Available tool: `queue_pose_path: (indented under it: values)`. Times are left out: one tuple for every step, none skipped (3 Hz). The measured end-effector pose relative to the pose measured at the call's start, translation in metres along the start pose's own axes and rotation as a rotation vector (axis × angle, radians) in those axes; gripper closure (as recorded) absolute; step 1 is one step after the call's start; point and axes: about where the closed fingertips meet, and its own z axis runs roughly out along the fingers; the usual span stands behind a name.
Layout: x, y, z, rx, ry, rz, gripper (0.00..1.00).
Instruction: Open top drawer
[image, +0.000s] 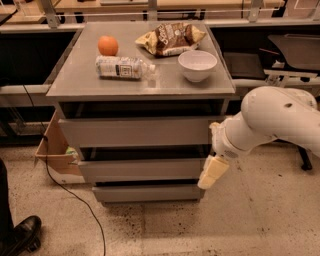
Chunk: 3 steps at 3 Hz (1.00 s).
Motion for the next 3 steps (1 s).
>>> queue_pose_path:
  values:
    - [-0.011, -0.022, 0.025, 0.024, -0.04, 0.01, 0.0]
    - [-0.017, -0.048, 0.05, 0.049, -0.079, 0.031, 0.0]
    - [-0.018, -0.073, 0.072, 0.075, -0.115, 0.047, 0.0]
